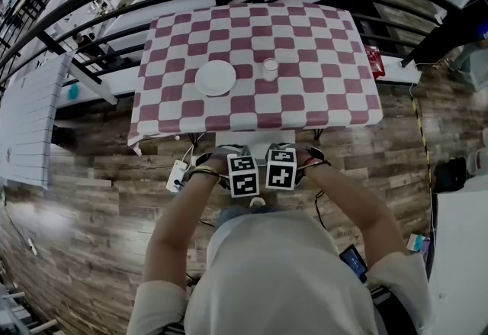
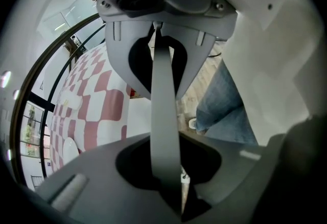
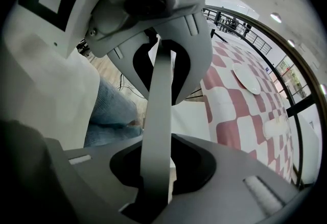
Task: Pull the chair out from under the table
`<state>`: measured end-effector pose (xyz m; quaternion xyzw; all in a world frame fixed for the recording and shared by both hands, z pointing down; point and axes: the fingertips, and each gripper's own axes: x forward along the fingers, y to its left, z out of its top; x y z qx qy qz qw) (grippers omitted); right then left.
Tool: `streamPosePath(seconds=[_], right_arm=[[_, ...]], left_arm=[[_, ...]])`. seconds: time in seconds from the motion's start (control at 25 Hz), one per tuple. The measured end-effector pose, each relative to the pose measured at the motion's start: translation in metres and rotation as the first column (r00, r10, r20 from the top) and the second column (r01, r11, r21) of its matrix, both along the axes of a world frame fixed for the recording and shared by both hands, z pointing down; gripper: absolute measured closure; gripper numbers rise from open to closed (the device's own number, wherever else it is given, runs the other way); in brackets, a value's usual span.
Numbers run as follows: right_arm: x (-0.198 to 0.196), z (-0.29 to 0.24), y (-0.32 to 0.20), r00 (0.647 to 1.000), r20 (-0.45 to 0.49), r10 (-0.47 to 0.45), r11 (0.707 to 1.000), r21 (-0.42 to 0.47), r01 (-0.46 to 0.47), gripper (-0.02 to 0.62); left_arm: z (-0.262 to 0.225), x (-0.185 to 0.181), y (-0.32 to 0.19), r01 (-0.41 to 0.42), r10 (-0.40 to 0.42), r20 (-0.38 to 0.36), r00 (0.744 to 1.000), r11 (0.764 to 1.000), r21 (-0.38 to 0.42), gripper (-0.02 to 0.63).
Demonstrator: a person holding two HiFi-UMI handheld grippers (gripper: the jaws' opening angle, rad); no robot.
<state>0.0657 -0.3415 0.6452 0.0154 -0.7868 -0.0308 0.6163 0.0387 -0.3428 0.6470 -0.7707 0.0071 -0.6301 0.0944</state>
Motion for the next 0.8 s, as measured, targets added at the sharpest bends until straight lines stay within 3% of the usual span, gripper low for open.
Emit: streamPosePath(seconds=[0.48, 0.8], right_arm=[[-0.0003, -0.0006, -0.0006, 1.000, 0.000, -0.018, 0.999, 0.032, 0.018, 0.518], [-0.0003, 0.0007, -0.0007, 1.000, 0.008, 0.016, 0.999, 0.037, -0.016, 0.521]], left_arm=[[0.0005, 0.0006, -0.0003, 0.008, -0.008, 0.004, 1.000, 1.000, 0.001, 0.525], [0.0012, 0.0002, 0.0006, 0.005, -0.005, 0.006, 1.000, 1.000, 0.002, 0.526]])
